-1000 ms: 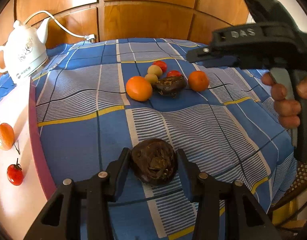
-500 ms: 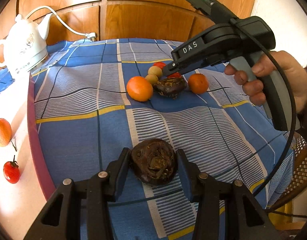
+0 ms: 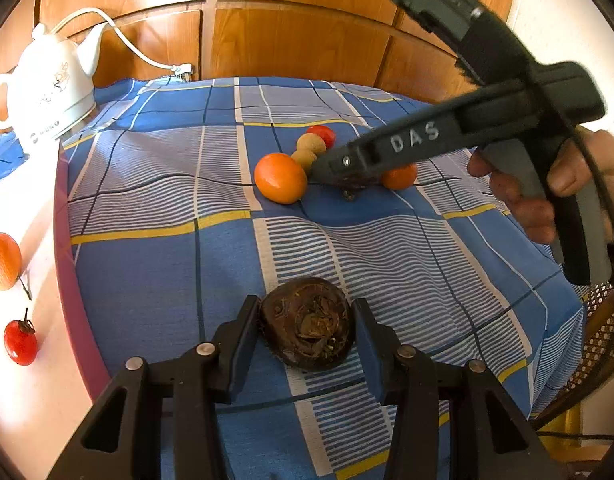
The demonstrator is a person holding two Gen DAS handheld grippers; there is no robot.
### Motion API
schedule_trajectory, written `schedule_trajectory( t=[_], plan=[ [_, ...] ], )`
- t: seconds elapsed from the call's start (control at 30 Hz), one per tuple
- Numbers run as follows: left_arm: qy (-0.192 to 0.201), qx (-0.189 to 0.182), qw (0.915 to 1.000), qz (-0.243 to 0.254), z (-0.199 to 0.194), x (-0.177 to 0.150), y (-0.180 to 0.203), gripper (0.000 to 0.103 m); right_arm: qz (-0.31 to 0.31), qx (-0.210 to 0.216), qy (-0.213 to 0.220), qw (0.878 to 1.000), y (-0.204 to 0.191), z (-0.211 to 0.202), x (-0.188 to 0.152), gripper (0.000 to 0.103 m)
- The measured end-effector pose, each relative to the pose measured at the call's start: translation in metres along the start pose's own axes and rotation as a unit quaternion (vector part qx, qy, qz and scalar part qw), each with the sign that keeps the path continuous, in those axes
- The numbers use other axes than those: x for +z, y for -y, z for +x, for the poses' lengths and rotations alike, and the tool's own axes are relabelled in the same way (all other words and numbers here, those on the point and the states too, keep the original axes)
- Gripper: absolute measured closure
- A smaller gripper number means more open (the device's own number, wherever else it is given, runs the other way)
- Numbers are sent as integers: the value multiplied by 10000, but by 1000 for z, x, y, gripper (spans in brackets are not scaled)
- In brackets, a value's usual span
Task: Organize fruits
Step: 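Grasp a small yellow fruit with the right tool while the left tool holds the brown fruit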
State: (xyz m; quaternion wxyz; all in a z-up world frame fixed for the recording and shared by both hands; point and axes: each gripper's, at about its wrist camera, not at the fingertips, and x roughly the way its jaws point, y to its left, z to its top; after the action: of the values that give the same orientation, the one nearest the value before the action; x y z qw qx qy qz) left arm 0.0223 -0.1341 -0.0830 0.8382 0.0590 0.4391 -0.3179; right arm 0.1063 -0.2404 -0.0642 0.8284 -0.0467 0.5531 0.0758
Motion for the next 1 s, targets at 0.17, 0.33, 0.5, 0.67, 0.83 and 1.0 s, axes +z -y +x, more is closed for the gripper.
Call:
schedule_trajectory(
  t=[0.17,0.33,0.5,0.67,0.83,1.0],
  plan=[
    [2,8,10000,-2,0,0,0,57,-96,-144,-124,9998,2,5,-1,54],
    [8,1,10000,-3,0,-1,0,57,141,101,27,9998,7,-1,1,54],
    [19,-20,10000,-17,0,-1,0,57,533,334,235,9977,19,-4,9,54],
    [28,-34,10000,-28,-1,0,-1,57,723,463,190,9961,16,5,19,71],
    [44,-47,10000,-30,-1,-1,-2,56,883,323,177,9954,19,13,23,74],
    [60,-28,10000,-21,0,-1,0,56,709,305,-78,9970,12,22,25,74]
  ],
)
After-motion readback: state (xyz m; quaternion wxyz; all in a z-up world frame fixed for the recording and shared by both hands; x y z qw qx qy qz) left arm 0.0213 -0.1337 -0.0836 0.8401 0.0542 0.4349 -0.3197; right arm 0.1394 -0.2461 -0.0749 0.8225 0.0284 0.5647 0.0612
